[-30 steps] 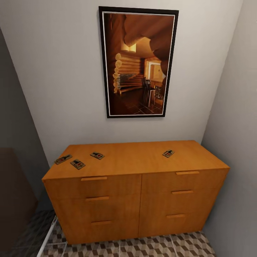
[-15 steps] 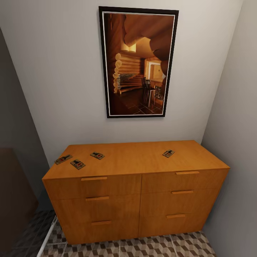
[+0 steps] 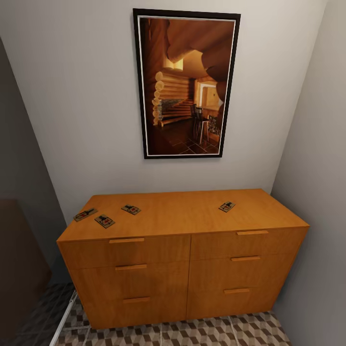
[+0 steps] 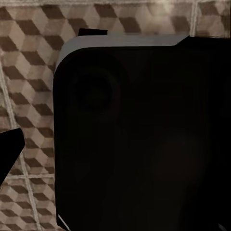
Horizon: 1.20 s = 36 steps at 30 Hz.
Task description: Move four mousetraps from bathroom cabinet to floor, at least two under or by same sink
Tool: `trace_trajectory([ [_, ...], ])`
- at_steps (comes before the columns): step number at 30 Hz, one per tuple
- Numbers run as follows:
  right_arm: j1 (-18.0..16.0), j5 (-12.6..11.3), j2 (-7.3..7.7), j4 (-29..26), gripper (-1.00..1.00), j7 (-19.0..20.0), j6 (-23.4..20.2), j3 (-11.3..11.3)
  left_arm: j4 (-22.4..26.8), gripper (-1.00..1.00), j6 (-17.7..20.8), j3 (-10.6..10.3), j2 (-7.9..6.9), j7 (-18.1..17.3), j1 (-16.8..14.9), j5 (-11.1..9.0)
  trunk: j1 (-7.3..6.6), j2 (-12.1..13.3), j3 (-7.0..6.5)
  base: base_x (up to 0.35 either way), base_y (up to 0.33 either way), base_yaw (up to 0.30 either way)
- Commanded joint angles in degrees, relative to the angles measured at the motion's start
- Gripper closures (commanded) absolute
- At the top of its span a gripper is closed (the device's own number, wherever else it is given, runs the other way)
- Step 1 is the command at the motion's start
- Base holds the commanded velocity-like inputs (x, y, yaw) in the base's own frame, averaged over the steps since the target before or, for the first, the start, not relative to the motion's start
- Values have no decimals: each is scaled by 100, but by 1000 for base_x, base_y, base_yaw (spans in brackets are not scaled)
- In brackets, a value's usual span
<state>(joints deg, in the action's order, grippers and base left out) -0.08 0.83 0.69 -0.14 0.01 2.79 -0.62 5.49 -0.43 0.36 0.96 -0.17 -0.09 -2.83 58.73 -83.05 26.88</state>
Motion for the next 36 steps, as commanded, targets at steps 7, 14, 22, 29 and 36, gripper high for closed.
trace_trajectory([
  [7,-1,93,56,-182,-100,19,-19,-14,701,-100,61,-9,-10,-31,0,-26,0,-3,5,0,0,0],
  [14,-1,337,101,-1025,-100,32,-204,-27,1637,-100,306,-16,-23,-41,0,-15,0,-3,5,0,0,0],
  [22,-1,453,141,-2408,-100,46,-1211,11,3135,-100,1417,-16,-54,-49,0,-9,0,-3,5,0,0,0],
  [29,-1,459,176,-3537,-100,54,-2056,42,4426,-100,2314,-11,-93,-65,0,-4,0,-3,5,0,0,0],
  [36,-1,461,237,-4385,-100,53,-2551,62,5345,-100,2815,-10,-93,-65,0,9,0,-3,5,0,0,0],
])
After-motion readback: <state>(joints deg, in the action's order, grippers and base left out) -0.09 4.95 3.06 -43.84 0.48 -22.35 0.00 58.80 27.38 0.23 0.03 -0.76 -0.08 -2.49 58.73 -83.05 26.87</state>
